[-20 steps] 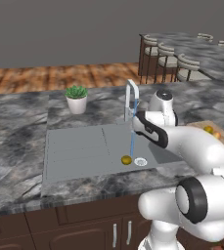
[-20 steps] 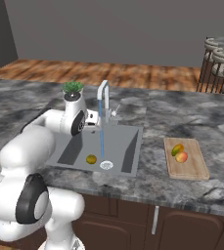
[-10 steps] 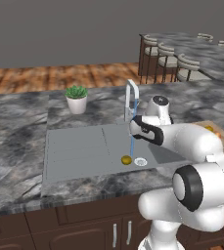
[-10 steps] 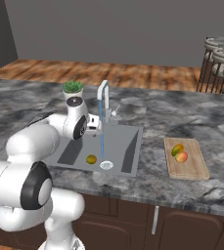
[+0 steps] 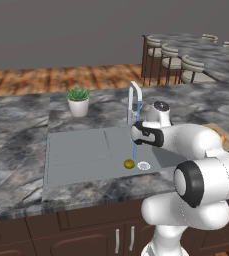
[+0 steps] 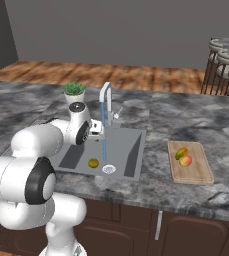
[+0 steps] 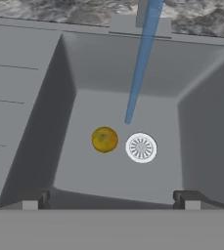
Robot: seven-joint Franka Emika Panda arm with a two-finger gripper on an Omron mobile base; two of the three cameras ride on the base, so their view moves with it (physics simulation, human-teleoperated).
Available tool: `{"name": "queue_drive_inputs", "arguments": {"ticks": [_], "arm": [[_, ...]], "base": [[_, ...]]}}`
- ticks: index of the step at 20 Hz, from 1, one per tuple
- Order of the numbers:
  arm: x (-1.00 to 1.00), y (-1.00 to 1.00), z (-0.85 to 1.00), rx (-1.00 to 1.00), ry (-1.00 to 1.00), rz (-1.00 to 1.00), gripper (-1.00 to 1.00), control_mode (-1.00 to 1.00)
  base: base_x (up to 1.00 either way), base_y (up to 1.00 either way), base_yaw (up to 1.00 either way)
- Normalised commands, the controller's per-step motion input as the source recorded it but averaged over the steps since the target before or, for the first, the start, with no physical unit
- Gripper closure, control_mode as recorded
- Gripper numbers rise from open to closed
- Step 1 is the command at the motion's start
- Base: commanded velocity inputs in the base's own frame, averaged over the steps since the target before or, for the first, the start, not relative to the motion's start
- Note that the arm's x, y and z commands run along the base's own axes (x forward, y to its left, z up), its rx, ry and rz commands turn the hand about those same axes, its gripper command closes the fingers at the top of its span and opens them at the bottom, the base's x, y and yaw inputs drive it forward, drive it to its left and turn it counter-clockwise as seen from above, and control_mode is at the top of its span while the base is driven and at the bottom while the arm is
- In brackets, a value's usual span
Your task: Pick the mango, orange, mango from the sink and place them on the cutting board to airdry. Then turn off the sink faucet.
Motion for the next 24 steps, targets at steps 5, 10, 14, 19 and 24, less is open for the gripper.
{"name": "queue_drive_inputs", "arguments": {"ticks": [5,10,14,19,24], "arm": [[0.11,0.01,-0.12,0.01,0.00,0.00,-1.00,-1.00],[0.10,0.00,-0.18,0.00,0.00,0.00,-1.00,-1.00],[0.08,0.00,-0.29,0.00,0.01,0.00,-1.00,-1.00],[0.11,0.00,-0.36,0.00,0.02,0.00,-1.00,-1.00],[0.10,0.00,-0.28,0.01,0.00,0.00,-1.00,-1.00]], "base": [[0.00,0.00,0.00],[0.00,0.00,0.00],[0.00,0.00,0.00],[0.00,0.00,0.00],[0.00,0.00,0.00]]}}
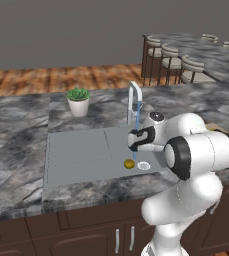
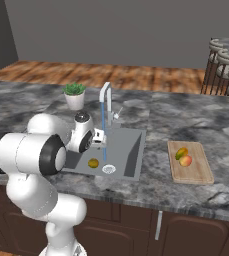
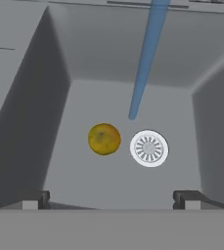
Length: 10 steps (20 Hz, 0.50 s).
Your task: Pick the mango, orange, mango from the sink and place them on the cutting board to airdry. Then turn off the sink faucet.
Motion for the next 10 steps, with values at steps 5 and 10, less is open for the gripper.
{"name": "queue_drive_inputs", "arguments": {"ticks": [5,10], "arm": [[0.13,0.00,-0.25,0.02,0.00,0.00,-1.00,-1.00],[0.18,0.00,-0.23,0.00,0.00,0.00,-1.00,-1.00]], "base": [[0.00,0.00,0.00],[0.00,0.00,0.00]]}}
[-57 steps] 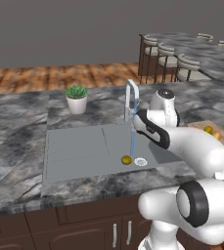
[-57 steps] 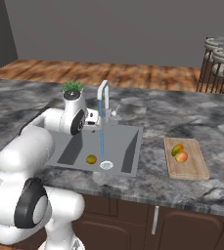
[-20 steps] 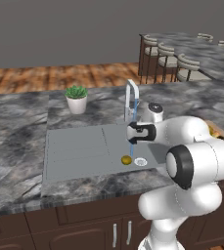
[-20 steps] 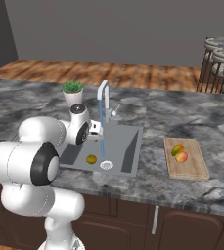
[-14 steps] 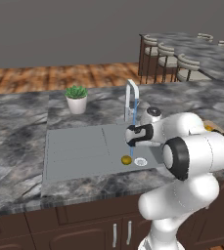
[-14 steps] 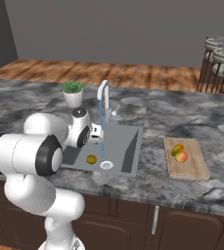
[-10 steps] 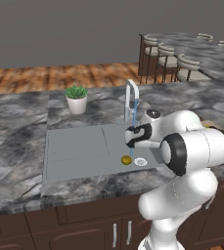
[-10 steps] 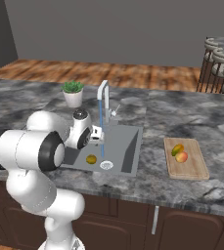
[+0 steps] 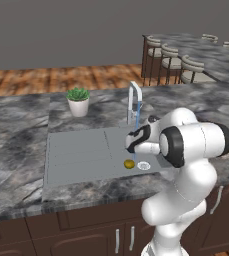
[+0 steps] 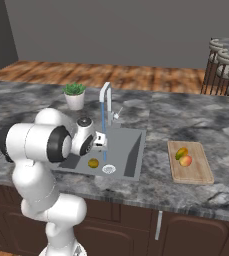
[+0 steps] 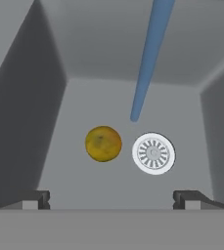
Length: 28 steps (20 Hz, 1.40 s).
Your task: Pick the mango, orange, mango from the sink and place them on the cutting board to airdry. Then turn off the sink faucet.
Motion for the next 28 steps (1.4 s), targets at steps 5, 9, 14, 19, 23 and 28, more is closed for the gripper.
{"name": "queue_drive_inputs", "arguments": {"ticks": [5,9,14,19,23,28], "arm": [[0.19,0.00,-0.20,0.01,0.00,0.00,-1.00,-1.00],[0.16,0.00,-0.21,0.01,0.00,0.00,-1.00,-1.00],[0.14,0.00,-0.27,0.00,0.02,0.00,-1.00,-1.00],[0.16,0.00,-0.24,0.00,0.03,0.00,-1.00,-1.00],[0.17,0.00,-0.22,0.00,0.02,0.00,-1.00,-1.00],[0.18,0.00,-0.18,0.01,0.02,0.00,-1.00,-1.00]], "base": [[0.00,0.00,0.00],[0.00,0.00,0.00],[0.00,0.00,0.00],[0.00,0.00,0.00],[0.00,0.00,0.00],[0.00,0.00,0.00]]}}
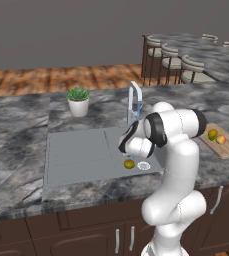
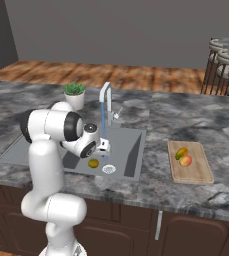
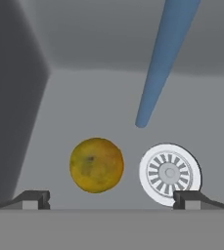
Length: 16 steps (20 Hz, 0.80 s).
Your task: Pick the mango, orange, mango from the sink and place them on the cutting board to airdry. Then turn off the sink faucet.
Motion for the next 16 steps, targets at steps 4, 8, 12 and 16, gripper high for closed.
{"name": "queue_drive_inputs", "arguments": {"ticks": [4,8,12,16], "arm": [[0.13,0.00,-0.19,0.01,0.02,0.00,-1.00,-1.00],[0.04,0.00,-0.19,0.02,0.00,0.00,-1.00,-1.00],[0.04,0.00,-0.19,0.02,0.01,0.00,-1.00,-1.00],[0.04,0.00,-0.21,0.03,0.05,0.00,-1.00,-1.00]], "base": [[0.00,0.00,0.00],[0.00,0.00,0.00],[0.00,0.00,0.00],[0.00,0.00,0.00]]}}
